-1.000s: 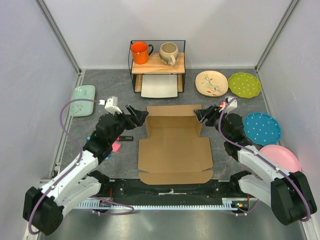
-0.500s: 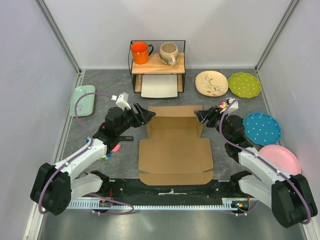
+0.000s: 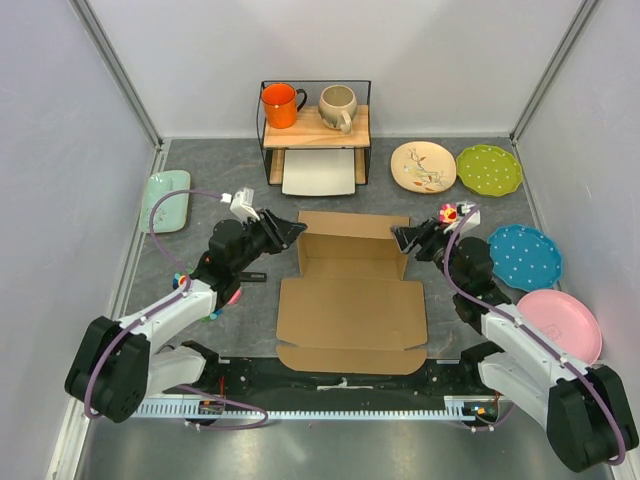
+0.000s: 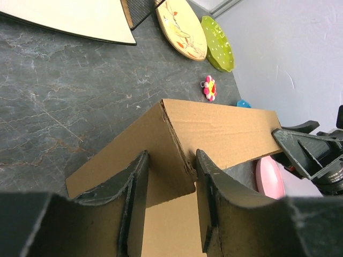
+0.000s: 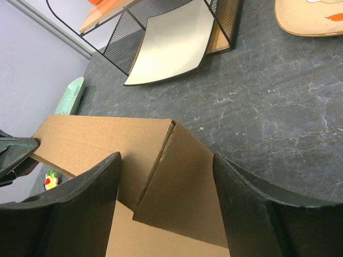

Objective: Fold the paper box

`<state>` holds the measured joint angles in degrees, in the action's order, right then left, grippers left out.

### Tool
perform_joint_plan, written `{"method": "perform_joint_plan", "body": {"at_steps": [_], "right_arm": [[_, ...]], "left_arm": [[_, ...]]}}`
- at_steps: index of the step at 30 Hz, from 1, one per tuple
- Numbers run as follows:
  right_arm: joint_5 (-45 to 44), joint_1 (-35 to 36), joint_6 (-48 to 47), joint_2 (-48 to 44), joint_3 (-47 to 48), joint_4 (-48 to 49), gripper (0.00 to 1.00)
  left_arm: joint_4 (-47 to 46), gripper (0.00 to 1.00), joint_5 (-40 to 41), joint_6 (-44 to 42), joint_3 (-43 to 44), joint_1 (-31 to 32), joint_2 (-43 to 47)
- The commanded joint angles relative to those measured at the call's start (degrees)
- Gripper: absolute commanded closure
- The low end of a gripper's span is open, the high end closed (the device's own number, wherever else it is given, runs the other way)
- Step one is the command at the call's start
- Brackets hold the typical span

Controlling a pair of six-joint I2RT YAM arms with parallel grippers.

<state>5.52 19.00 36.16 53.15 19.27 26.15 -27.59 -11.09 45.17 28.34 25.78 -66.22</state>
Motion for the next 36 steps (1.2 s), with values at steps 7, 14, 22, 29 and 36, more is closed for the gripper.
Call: {"method": "perform_joint_plan", "body": {"at_steps": [7, 14, 22, 29, 36], "right_arm": [[-4.2, -0.11, 0.22, -0.68, 5.07, -17.63, 0.14], [-1.22, -1.95, 1.71, 4.5, 10.44, -13.94, 0.16], [4.15, -5.29, 3.3, 7.76, 7.54, -8.4, 0.3], [4.41, -5.56, 2.77, 5.66, -1.32, -8.83, 0.37], [5.73, -5.38, 3.3, 4.6, -5.55, -10.94, 0.42]], "left_arm": [[2.9, 0.64, -1.74, -2.63, -4.34, 0.15, 0.03], [3.51, 0.64, -1.83, -2.89, -4.69, 0.15, 0.65], [3.69, 0.63, -2.01, -2.98, -4.52, 0.15, 0.82], [7.9, 0.3, -0.77, -1.93, -0.58, 0.06, 3.46], [10.36, 0.23, -2.71, -1.66, 5.23, -0.12, 2.76]]}}
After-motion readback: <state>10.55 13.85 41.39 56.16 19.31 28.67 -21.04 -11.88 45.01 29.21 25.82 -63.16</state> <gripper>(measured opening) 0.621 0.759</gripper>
